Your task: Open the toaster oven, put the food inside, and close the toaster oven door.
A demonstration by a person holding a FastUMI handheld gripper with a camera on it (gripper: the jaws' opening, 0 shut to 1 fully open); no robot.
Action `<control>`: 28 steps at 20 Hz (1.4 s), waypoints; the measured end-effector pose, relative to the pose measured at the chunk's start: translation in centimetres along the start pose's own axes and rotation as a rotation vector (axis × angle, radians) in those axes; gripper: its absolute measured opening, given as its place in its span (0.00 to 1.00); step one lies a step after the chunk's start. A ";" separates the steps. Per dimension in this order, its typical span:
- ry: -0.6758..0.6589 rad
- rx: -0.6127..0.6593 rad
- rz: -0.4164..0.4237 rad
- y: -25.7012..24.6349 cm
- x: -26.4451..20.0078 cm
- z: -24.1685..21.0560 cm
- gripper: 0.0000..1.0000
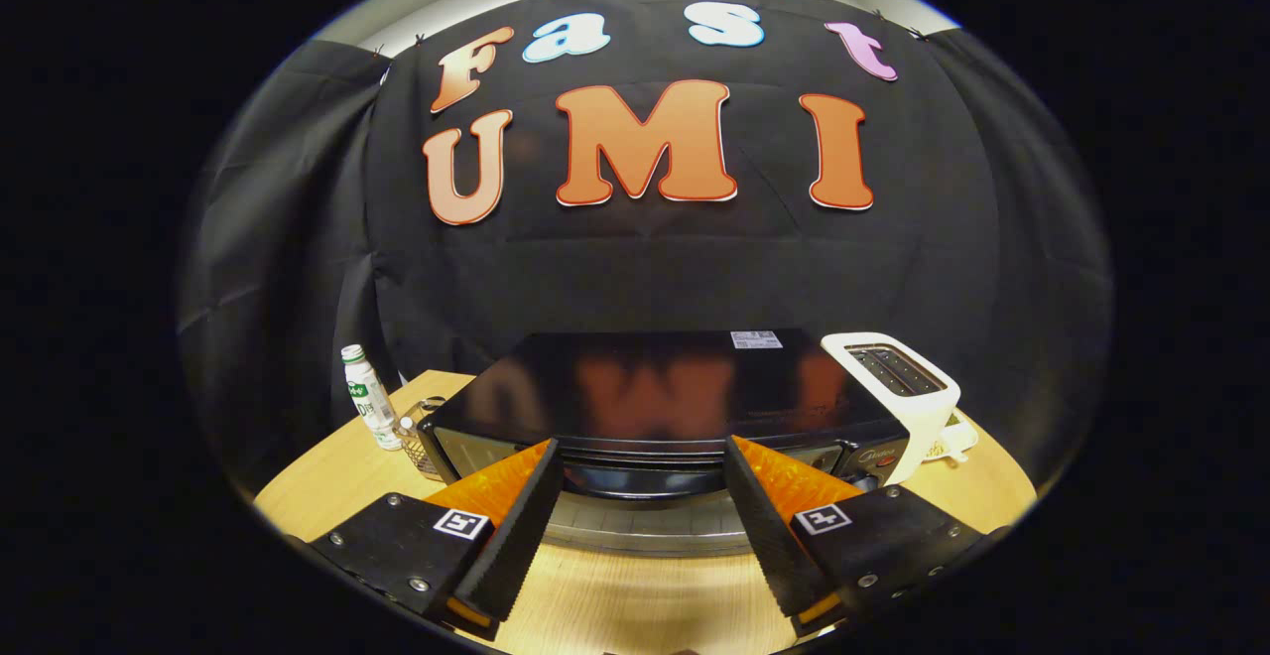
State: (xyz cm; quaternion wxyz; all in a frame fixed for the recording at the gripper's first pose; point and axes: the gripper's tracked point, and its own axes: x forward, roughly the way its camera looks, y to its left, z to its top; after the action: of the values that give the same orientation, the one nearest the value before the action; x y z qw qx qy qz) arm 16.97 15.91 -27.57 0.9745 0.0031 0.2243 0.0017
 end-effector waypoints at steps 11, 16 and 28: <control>-0.058 -0.031 0.044 0.6 -5.0 -3.2 0.99; 0.007 -0.020 0.089 0.7 -7.5 -5.9 0.99; 0.120 -0.006 0.118 0.7 -11.0 -12.7 0.94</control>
State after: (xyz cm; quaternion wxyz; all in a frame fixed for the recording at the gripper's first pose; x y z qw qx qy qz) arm 1.52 16.60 -34.21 0.9575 0.0134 0.2817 0.0599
